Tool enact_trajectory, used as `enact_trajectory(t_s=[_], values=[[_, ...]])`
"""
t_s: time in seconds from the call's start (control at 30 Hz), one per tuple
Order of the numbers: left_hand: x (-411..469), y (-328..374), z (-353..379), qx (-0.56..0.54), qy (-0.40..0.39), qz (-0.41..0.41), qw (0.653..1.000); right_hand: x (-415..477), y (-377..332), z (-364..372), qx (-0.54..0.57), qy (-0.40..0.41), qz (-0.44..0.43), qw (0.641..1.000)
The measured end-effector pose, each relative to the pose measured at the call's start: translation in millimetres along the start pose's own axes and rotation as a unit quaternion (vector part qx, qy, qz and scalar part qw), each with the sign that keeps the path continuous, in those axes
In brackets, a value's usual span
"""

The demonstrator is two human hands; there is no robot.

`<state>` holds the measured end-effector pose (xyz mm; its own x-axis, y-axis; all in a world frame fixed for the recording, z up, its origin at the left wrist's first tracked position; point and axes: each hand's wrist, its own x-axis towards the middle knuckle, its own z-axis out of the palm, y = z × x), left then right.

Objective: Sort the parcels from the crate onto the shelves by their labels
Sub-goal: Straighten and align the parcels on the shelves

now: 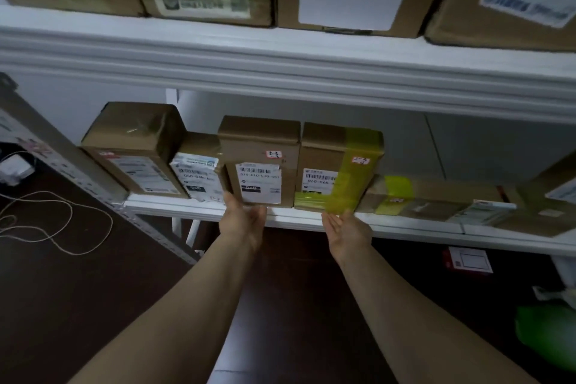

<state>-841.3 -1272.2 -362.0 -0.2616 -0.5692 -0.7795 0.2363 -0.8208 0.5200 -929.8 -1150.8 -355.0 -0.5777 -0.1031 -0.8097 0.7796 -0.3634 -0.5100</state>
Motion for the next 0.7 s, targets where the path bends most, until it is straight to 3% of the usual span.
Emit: enact_trajectory(t_s=[0.13,0.7], values=[[5.3,10.4,3.4,-0.033,-0.018,-0.035,0.999,2.5,3.2,5.7,0.007,0.005,-0.022,1.000],[13.4,12.5,9.7,-0.035,-0.025,-0.051,0.998,9.4,5.1,11.1,-0.021,-0.006,-0.034,0.999]])
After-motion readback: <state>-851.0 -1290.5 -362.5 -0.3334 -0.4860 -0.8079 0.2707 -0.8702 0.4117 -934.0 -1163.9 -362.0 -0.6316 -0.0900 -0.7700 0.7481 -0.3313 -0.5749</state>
